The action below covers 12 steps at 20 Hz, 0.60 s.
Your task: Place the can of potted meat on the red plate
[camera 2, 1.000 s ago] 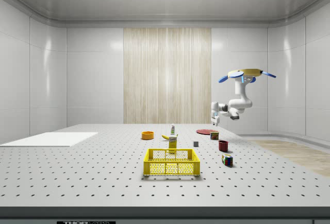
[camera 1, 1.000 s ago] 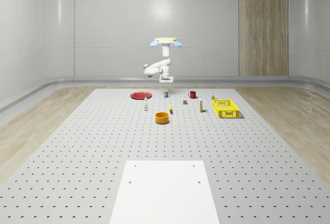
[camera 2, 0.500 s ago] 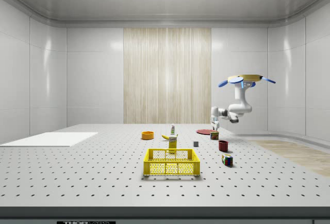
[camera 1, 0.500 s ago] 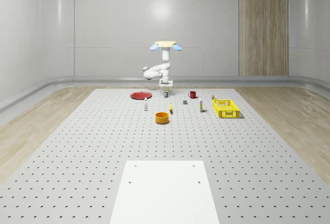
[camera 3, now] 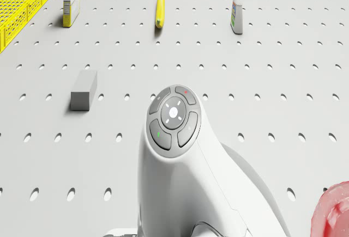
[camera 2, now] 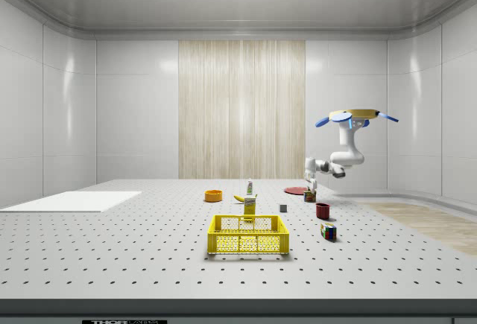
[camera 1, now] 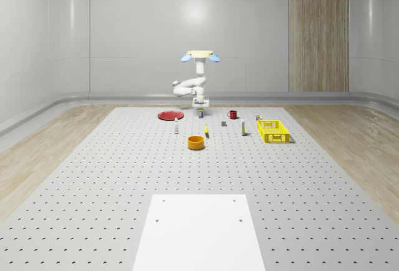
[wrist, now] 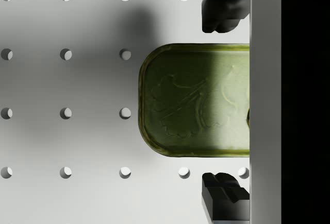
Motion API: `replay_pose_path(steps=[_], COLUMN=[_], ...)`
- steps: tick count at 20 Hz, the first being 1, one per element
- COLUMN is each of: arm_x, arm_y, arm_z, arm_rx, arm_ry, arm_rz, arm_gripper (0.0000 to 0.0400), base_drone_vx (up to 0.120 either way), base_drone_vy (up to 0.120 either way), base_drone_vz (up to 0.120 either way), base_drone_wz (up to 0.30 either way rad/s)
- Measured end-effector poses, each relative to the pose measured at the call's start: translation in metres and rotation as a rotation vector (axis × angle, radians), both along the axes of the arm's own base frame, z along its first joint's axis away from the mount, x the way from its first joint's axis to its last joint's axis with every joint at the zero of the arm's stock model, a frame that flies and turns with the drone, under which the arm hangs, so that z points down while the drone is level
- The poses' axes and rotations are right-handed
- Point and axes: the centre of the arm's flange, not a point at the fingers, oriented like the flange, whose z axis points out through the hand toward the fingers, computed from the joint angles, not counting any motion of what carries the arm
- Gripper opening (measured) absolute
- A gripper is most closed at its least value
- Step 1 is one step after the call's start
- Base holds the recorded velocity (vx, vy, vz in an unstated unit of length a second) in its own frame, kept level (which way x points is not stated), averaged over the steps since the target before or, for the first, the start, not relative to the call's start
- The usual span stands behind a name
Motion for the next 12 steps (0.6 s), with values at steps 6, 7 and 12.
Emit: replay_pose_path(steps=[6, 7, 12], arm_x=[0.005, 0.006, 0.01], arm_y=[0.0, 0.0, 0.0], arm_z=[0.005, 0.007, 0.015], arm_rx=[0.0, 0.0, 0.0], arm_ry=[0.0, 0.0, 0.0], arm_rz=[0.0, 0.0, 0.0], arm_gripper=[0.04, 0.04, 0.04], base_drone_vx=[0.0, 0.0, 0.0], base_drone_vy=[0.0, 0.0, 0.0], base_drone_vz=[0.0, 0.0, 0.0], base_drone_wz=[0.0, 0.0, 0.0])
